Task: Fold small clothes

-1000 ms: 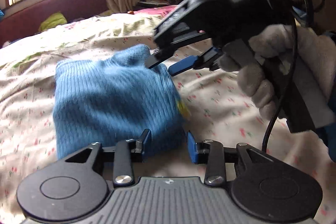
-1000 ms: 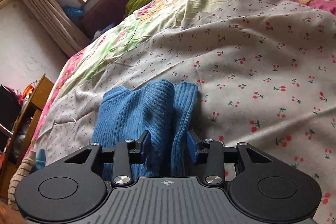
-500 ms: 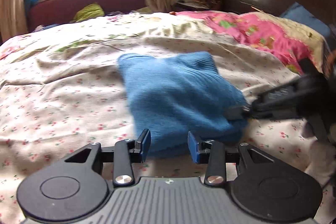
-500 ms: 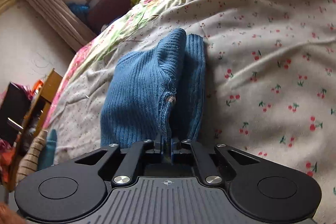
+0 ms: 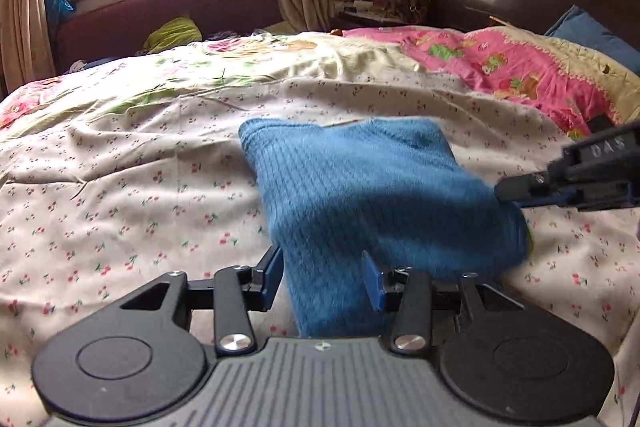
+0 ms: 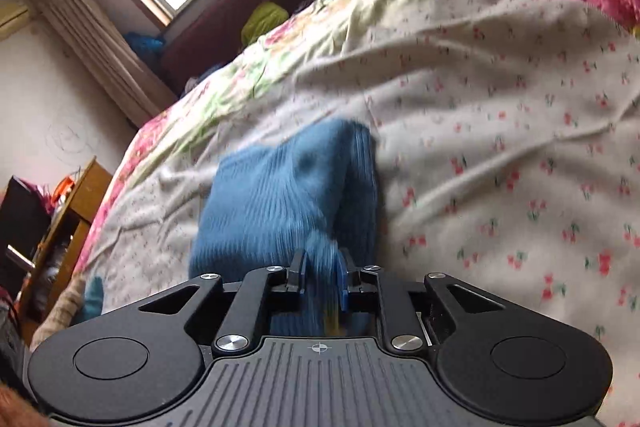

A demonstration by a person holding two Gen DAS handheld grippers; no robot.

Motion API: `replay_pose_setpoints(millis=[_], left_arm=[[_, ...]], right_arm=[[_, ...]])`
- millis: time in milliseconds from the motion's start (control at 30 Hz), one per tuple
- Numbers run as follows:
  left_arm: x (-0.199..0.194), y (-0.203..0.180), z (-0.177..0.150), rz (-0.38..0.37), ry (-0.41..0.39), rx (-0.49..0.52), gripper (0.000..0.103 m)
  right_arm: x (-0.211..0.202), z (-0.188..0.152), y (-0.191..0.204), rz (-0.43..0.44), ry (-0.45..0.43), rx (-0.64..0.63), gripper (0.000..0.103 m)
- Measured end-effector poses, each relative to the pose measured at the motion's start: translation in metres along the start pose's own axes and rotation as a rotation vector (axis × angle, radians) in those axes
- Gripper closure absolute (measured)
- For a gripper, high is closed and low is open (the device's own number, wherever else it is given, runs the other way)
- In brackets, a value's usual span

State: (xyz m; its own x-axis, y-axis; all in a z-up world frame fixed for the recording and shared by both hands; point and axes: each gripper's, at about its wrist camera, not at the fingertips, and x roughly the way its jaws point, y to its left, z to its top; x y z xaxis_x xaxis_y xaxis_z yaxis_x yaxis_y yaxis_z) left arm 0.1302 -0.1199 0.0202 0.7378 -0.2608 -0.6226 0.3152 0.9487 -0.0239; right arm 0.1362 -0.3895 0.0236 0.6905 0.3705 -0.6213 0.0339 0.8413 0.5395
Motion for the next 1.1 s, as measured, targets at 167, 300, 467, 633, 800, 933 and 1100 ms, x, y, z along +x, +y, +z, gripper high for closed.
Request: replay_pose_setpoints(millis=[167, 300, 467, 633, 800, 933, 1100], left_arm=[[0.007, 0.006, 0.011, 0.001, -0.021, -0.028, 0.049], [0.018, 0.003, 0.01, -0.004, -0.011, -0.035, 0.049], [0.032, -0.002, -0.001, 0.014, 0.042, 0.018, 0.043], [0.027, 0.01, -0.003, -0.012, 0.055, -0.05, 0.041], [0.014, 0.006, 0.01, 0.01, 0.004, -0.042, 0.041], [0.021, 0.005, 0.012, 0.031, 0.027, -0.035, 0.041], [0.032, 0.009, -0.006, 0.039, 0.119, -0.077, 0.04]], right_arm=[[0.011, 0.027, -0.001, -0.03, -0.073, 0.047, 0.08], [0.05, 0.038, -0.007, -0.09, -0.038, 0.082, 0.069], [0.087, 0.026, -0.015, -0.122, -0.026, 0.106, 0.078], [0.075, 0.012, -0.038, -0.104, -0.071, 0.19, 0.08], [0.068, 0.012, -0.034, -0.102, -0.081, 0.168, 0.073], [0.051, 0.007, -0.017, -0.119, -0.13, 0.087, 0.073], [0.05, -0.01, -0.002, -0.185, -0.088, -0.04, 0.073]])
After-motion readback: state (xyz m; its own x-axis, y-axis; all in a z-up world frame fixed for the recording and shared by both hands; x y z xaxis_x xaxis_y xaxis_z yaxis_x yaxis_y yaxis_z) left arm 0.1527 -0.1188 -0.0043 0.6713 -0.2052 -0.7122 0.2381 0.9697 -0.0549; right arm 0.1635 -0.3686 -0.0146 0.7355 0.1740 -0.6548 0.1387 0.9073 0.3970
